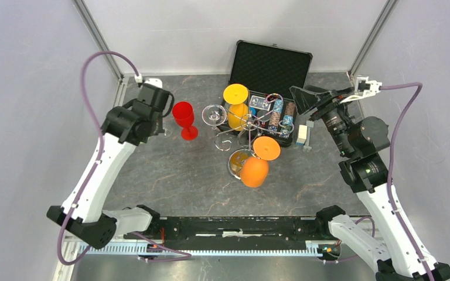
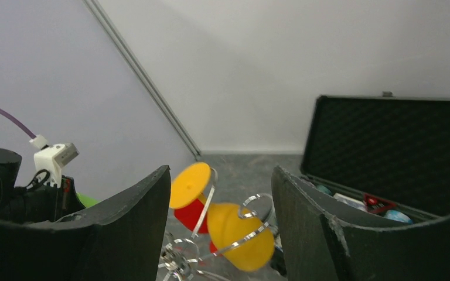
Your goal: Take the wine glass off the wine glass rack
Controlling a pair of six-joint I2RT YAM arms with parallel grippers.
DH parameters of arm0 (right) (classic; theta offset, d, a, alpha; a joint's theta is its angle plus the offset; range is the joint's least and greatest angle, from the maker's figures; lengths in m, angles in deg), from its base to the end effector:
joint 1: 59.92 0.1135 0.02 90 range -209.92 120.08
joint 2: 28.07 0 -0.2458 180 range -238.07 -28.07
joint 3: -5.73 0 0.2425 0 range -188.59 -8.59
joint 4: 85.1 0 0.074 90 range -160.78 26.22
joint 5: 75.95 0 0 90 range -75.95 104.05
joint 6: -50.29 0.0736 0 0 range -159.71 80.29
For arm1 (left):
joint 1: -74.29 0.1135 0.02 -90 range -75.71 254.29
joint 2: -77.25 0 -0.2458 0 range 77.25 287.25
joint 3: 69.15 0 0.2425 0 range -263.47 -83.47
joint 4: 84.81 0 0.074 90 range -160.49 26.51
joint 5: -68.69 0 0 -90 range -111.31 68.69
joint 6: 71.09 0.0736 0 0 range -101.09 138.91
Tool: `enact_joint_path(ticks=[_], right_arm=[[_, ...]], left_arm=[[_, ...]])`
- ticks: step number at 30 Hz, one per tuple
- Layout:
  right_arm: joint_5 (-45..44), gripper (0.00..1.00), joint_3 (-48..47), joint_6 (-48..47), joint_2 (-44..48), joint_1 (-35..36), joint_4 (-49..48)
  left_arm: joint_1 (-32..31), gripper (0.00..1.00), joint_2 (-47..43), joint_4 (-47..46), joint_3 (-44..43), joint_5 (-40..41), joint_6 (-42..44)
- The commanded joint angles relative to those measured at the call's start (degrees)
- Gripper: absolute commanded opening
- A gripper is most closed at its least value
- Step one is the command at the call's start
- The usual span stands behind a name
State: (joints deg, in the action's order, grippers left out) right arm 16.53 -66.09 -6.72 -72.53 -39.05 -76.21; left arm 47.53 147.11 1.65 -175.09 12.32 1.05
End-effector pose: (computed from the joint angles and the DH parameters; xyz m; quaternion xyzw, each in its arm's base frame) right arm 0.1856 0.0742 0.4438 0.0442 0.5829 0.3787 0.7175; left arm 0.2127 -0.0616 0.3829 -0.0279 0.9055 0.1286 0.4034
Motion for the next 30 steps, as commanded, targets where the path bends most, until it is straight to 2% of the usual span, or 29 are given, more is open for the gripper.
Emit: enact_joint_path(ticks=[1, 4, 8, 14, 17, 20, 23, 27, 30], right_arm=[[-0.08, 0.69, -6.24, -8.05, 0.08, -0.21, 11.46], [-0.07, 0.71, -8.92, -11.23, 1.05, -0.25, 15.51], [-0.46, 0.71, -7.58, -14.50, 4.19, -0.21, 16.08], [-0.12, 0.74, -7.81, -16.07, 6.14, -0.22, 19.37], [0.82, 0.75, -8.40, -15.97, 6.56, -0.21, 21.64], [4.37, 0.75, -8.84, -16.19, 6.33, -0.21, 23.99], [13.14, 0.76, -11.88, -16.90, 3.90, -0.21, 27.79], [21.05, 0.76, -15.10, -16.17, 1.09, -0.21, 33.10], [21.50, 0.76, -15.29, -15.50, 1.03, -0.21, 34.68]], left_arm=[[0.33, 0.02, 0.66, -0.50, 7.77, -2.72, 2.19], [2.40, 0.02, -0.15, -4.80, 13.71, -7.58, 2.74], [5.43, 0.02, -0.77, -10.34, 18.76, -13.23, 1.55], [11.30, 0.02, 1.75, -15.72, 22.18, -19.57, 0.44], [13.06, 0.02, 3.26, -17.83, 22.79, -19.65, -0.70], [14.03, 0.02, 5.83, -19.22, 21.90, -20.94, -1.38], [14.52, 0.02, 8.12, -19.39, 20.46, -23.90, -1.29], [14.71, 0.04, 9.86, -19.32, 20.63, -23.13, -1.42], [14.90, 0.15, 10.41, -19.20, 21.04, -22.09, -1.47]])
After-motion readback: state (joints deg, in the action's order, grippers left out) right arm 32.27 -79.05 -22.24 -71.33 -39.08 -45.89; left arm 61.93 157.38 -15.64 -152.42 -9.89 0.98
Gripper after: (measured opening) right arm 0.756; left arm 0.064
